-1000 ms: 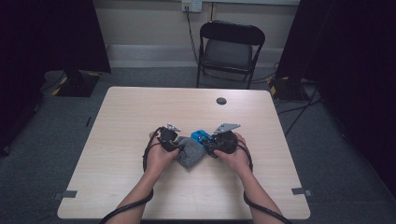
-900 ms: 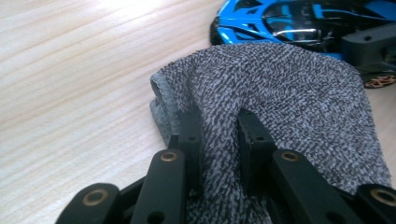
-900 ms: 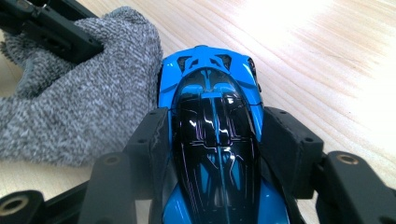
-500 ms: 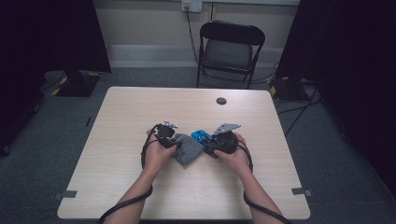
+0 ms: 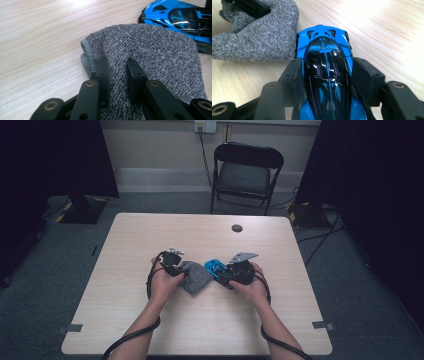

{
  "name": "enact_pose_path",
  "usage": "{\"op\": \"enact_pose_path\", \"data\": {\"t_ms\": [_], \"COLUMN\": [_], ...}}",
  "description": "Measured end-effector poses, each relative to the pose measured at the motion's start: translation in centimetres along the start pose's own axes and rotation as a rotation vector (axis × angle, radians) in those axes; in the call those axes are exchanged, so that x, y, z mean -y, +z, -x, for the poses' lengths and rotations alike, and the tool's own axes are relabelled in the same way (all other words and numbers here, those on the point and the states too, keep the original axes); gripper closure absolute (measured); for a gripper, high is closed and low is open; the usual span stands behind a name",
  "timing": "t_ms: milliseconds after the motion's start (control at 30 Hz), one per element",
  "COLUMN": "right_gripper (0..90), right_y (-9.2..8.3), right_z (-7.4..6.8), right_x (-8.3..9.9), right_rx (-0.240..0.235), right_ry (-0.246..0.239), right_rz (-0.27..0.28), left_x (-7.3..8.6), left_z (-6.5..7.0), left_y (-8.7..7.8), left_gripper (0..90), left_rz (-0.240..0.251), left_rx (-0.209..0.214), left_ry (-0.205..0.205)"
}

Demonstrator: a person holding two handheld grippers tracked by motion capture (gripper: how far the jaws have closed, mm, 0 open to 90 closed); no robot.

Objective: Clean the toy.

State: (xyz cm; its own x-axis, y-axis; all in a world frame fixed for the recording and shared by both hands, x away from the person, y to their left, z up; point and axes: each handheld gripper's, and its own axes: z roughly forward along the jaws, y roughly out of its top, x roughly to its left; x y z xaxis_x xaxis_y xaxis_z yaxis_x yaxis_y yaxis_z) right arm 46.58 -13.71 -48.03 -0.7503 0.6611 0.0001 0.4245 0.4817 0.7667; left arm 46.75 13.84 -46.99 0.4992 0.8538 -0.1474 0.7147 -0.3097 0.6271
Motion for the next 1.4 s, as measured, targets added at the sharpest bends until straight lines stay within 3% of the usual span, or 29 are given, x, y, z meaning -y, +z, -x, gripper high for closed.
{"op": "enact_pose_path", "data": {"t_ms": [267,867,1100,1400], "right_gripper": [42.5,42.6,42.6,42.6], "right_y": [0.0,0.0,0.0,0.0], "right_z": [-0.1,0.0,0.0,0.0], "right_x": [0.0,0.0,0.1,0.0], "right_rx": [0.004,0.003,0.002,0.003], "right_ry": [0.001,0.001,0.002,0.008], "right_rz": [0.000,0.002,0.008,0.004], "left_x": [-0.1,0.2,0.7,1.6], "left_z": [-0.6,-2.5,-3.6,-3.7], "left_y": [-0.1,-0.8,-1.9,-4.0], "left_gripper": [74.4,74.5,74.6,74.6], "left_rz": [-0.001,0.028,0.048,0.090], "left_rx": [-0.014,-0.076,-0.072,-0.025], "left_ry": [-0.005,-0.069,-0.115,-0.119]}}
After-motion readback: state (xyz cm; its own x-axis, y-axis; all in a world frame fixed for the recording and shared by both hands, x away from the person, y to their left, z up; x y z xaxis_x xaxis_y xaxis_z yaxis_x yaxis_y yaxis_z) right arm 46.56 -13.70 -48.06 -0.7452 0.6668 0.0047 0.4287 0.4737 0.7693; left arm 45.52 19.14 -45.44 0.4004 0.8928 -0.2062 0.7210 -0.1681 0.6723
